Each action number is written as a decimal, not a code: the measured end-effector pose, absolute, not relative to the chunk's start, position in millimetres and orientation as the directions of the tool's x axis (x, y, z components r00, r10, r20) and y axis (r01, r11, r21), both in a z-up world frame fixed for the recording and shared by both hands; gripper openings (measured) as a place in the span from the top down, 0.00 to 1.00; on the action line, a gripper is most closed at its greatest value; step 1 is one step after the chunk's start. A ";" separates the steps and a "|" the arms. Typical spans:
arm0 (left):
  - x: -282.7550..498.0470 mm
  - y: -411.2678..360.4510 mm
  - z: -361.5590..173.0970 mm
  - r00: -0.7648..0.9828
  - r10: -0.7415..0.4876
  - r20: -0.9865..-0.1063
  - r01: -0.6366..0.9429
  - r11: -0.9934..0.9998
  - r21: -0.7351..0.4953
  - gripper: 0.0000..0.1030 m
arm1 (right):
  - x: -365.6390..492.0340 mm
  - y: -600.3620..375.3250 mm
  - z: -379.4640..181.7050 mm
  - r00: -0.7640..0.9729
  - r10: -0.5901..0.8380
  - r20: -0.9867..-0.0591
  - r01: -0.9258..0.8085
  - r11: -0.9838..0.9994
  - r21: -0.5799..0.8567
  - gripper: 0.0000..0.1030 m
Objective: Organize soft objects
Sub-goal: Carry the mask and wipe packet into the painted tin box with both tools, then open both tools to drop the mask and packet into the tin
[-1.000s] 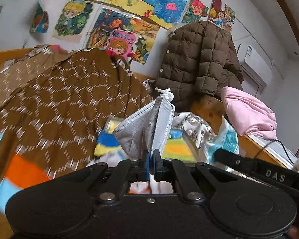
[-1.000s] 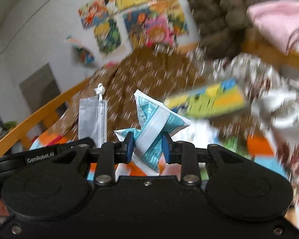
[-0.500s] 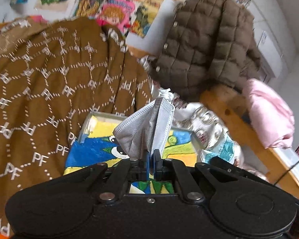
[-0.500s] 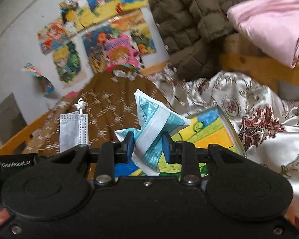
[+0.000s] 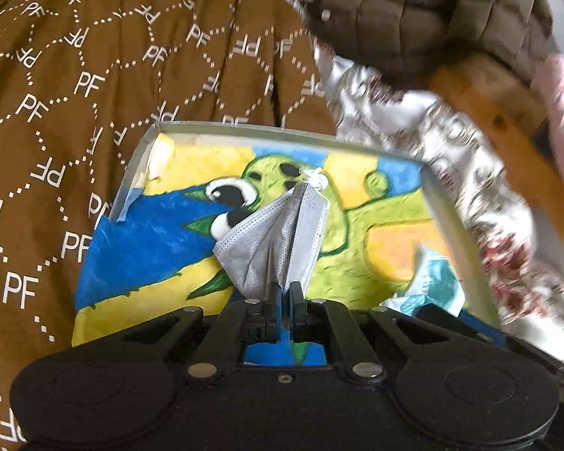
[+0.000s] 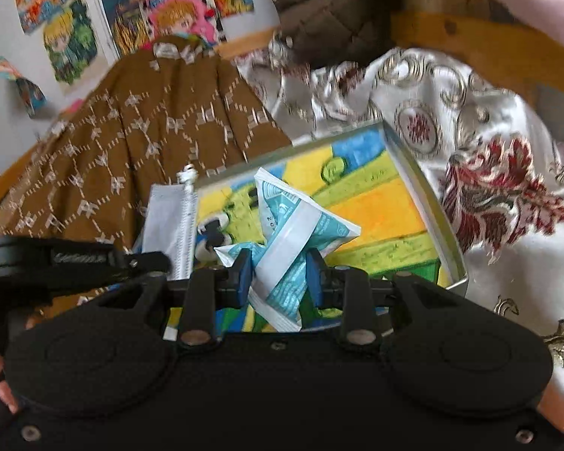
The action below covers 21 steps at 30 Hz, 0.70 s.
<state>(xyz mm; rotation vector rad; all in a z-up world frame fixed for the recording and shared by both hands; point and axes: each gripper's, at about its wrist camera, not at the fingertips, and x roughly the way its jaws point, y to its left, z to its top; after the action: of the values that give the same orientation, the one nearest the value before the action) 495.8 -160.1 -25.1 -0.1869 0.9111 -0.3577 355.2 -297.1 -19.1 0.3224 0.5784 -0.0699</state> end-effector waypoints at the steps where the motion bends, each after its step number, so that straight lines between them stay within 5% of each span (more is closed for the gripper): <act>1: 497.2 -161.1 -27.8 0.555 -0.373 -0.744 0.222 0.928 -0.300 0.97 | 363.0 -297.8 -24.3 0.832 0.030 -0.554 0.156 0.946 0.285 0.76; 9: 497.7 -154.6 -30.7 0.551 -0.380 -0.743 0.199 0.924 -0.325 0.81 | 388.0 -312.0 -52.8 0.826 0.047 -0.562 0.164 0.933 0.319 0.72; 14: 488.4 -140.6 -14.8 0.594 -0.399 -0.699 0.185 0.913 -0.364 0.81 | 372.8 -312.2 -30.0 0.839 0.032 -0.543 0.166 0.935 0.313 0.59; 17: 473.1 -130.2 0.9 0.636 -0.405 -0.657 0.190 0.907 -0.374 0.70 | 357.6 -307.7 -13.5 0.857 0.028 -0.514 0.154 0.939 0.309 0.52; 21: 438.5 -116.5 31.6 0.716 -0.414 -0.562 0.224 0.899 -0.377 0.42 | 326.0 -301.2 13.3 0.890 -0.006 -0.456 0.149 0.949 0.279 0.37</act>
<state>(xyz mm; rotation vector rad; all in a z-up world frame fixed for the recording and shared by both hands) 438.5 -116.5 31.6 -0.2932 0.6882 -0.3586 326.0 -301.2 13.3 0.3139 0.4690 -0.0817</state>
